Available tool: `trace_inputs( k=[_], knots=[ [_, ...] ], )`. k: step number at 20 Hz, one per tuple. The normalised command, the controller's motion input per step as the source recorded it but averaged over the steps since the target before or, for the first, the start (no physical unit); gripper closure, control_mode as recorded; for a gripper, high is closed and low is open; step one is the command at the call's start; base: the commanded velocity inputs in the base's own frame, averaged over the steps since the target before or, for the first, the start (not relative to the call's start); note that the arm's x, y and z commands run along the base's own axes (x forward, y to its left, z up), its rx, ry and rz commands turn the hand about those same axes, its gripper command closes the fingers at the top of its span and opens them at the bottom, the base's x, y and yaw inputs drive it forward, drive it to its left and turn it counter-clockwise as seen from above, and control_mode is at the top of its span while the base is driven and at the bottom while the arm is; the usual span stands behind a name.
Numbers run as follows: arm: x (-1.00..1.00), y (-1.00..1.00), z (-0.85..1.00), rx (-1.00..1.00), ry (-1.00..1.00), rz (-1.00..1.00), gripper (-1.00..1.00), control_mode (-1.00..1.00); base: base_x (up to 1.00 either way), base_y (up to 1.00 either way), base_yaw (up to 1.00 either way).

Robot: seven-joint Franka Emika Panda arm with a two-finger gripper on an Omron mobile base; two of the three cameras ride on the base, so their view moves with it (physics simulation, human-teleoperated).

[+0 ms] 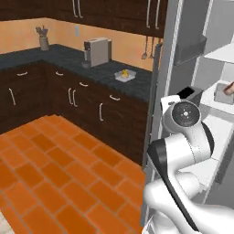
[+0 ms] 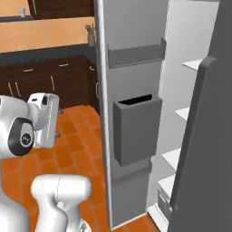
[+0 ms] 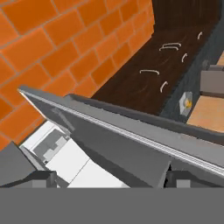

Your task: Take the meat container that has the steak and place it on the second highest rack of the freezer. Then take the vegetable container that has the lemon and potato and place it on the highest rack of the freezer.

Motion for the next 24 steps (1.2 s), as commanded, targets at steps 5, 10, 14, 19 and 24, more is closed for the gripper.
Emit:
trace_inputs(
  k=[5, 10, 14, 19, 24],
  knots=[
    [0.00, 0.00, 0.00, 0.00, 0.00, 0.00, -1.00, 1.00, -0.06, 0.95, 0.54],
    [0.00, 0.00, 0.00, 0.00, 0.00, 0.00, -1.00, 1.00, 0.50, 0.92, 0.39],
    [0.00, 0.00, 0.00, 0.00, 0.00, 0.00, -1.00, 1.00, 1.00, 0.45, 0.04],
    [0.00, 0.00, 0.00, 0.00, 0.00, 0.00, -1.00, 1.00, 1.00, 0.34, -0.23],
    [0.00, 0.00, 0.00, 0.00, 0.00, 0.00, -1.00, 1.00, 1.00, 0.17, -0.41]
  ],
)
